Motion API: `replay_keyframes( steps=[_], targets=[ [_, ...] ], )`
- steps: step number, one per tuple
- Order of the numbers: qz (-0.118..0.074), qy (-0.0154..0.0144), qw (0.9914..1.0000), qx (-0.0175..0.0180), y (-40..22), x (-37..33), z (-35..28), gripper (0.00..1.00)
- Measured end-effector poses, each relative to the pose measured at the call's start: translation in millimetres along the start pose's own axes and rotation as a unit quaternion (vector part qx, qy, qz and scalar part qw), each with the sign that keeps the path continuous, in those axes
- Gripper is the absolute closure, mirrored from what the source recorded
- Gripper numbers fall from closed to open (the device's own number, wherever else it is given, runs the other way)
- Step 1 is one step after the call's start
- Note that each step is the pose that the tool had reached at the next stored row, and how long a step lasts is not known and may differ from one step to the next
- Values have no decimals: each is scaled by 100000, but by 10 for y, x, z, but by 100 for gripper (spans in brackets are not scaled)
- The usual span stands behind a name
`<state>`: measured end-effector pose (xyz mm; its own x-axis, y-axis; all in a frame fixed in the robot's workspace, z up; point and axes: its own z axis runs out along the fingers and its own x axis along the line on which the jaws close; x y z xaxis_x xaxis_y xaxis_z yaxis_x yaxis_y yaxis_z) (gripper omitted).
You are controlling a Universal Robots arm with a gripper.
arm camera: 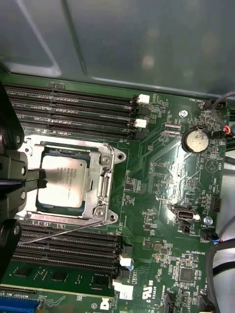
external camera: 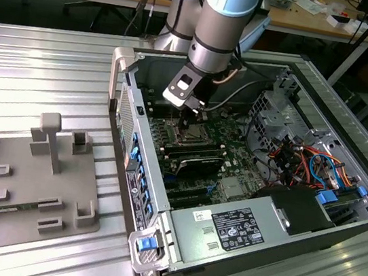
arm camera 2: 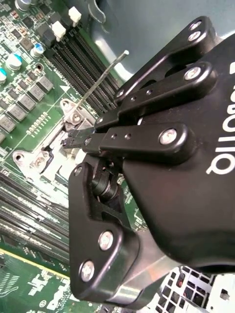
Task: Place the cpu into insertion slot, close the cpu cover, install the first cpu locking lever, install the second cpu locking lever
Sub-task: 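Close the cpu cover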
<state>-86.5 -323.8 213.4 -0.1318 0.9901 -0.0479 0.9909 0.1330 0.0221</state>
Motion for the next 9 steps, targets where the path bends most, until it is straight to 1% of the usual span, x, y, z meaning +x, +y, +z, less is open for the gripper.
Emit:
replay_keyframes(
  steps=[2,5,7,9],
  targets=[
    [2,-5,100000,7,-20,8,34,89],
    [-13,-27,100000,24,-25,13,83,89],
    [-4,-66,100000,68,-29,13,105,89],
    [0,-32,100000,35,-29,14,107,89]
  ],
)
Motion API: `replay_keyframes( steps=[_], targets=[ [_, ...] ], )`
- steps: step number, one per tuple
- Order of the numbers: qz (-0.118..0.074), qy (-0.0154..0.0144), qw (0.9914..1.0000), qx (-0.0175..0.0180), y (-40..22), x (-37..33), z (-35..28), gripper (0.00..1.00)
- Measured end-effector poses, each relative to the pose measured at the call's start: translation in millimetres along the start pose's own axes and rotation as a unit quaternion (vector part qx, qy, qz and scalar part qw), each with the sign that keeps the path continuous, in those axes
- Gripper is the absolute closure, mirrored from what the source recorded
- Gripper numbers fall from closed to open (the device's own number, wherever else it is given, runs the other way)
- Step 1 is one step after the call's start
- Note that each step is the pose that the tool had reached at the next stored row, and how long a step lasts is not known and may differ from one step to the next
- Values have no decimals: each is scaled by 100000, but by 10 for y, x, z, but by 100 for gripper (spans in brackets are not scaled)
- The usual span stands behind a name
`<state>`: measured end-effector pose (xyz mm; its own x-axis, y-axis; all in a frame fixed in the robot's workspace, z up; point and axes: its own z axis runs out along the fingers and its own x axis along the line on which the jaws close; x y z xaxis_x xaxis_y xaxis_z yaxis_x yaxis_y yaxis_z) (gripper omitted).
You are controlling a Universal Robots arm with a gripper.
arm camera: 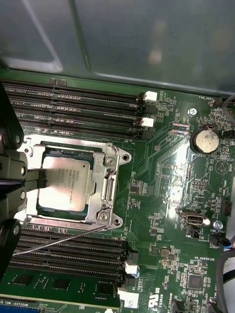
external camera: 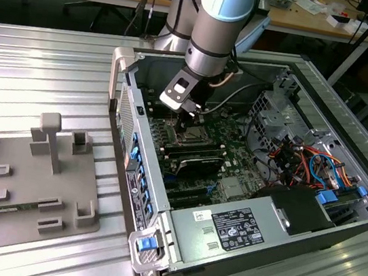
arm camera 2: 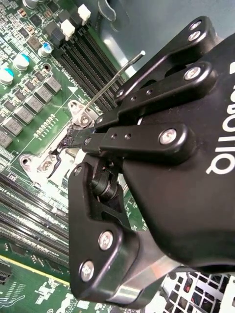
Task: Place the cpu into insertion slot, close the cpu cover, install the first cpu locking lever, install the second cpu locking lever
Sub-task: 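Close the cpu cover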
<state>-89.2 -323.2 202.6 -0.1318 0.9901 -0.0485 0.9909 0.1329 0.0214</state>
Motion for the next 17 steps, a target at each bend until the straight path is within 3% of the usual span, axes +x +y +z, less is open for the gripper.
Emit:
replay_keyframes(
  steps=[3,6,13,15,17],
  targets=[
    [13,104,100000,-112,6,11,-26,89],
    [-1,-40,100000,-27,25,9,-50,89],
    [3,-52,100000,-15,282,-25,-29,89],
    [-7,-51,100000,-16,320,-31,-25,89],
    [3,-52,100000,-11,321,-30,-25,89]
  ],
)
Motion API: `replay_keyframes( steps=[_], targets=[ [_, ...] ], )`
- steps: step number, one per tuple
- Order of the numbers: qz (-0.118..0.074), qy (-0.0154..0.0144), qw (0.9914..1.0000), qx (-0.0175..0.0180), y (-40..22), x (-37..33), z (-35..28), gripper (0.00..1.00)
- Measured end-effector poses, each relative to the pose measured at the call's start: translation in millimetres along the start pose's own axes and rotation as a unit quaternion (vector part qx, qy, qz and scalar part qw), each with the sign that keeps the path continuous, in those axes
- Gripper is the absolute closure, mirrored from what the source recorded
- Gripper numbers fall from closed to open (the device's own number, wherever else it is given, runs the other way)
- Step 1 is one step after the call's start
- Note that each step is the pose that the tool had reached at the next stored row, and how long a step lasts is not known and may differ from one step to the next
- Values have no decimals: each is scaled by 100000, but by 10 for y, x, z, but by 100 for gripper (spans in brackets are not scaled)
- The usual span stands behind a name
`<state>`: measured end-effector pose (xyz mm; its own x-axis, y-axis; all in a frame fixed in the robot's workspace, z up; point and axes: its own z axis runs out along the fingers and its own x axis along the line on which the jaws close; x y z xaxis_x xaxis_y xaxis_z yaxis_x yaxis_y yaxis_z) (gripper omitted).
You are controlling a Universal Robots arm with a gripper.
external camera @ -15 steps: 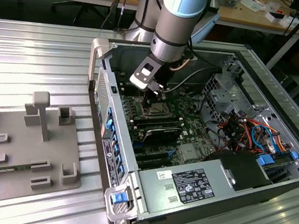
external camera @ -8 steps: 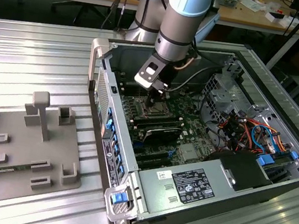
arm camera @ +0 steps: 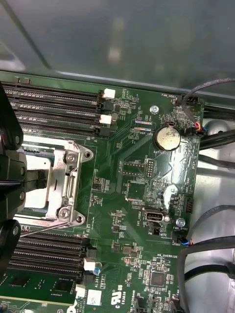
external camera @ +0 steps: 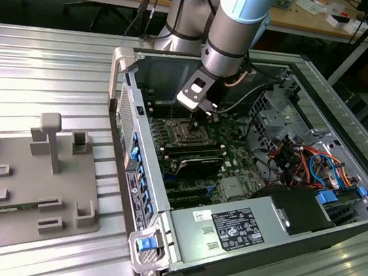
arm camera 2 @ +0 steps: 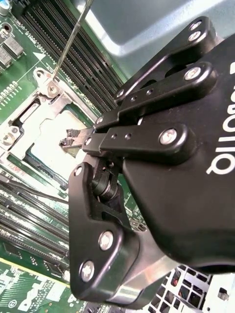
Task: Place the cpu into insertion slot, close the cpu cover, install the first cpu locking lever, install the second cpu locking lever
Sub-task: 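Close the cpu cover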
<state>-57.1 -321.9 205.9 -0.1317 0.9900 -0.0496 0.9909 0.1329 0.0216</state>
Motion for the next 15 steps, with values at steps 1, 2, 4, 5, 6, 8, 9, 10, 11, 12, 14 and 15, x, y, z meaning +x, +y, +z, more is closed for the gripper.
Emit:
replay_keyframes(
  steps=[1,2,4,5,6,8,9,10,11,12,14,15],
  targets=[
    [3,5,100000,-5,0,0,0,89],
    [-1,5,100000,-5,0,0,0,89],
    [-3,5,100000,-7,1,0,0,89],
    [-3,5,100000,-5,1,0,0,89],
    [-4,3,100000,-6,1,0,0,89],
    [-5,4,100000,-7,2,0,0,89],
    [-2,6,100000,-6,2,0,1,89],
    [-4,4,100000,-3,2,0,-2,89],
    [-4,11,100000,-12,3,0,-12,89],
    [-4,6,100000,-2,3,-2,-42,89],
    [-6,16,100000,5,4,-3,-74,89],
    [-5,20,100000,0,4,-3,-73,89]
  ],
)
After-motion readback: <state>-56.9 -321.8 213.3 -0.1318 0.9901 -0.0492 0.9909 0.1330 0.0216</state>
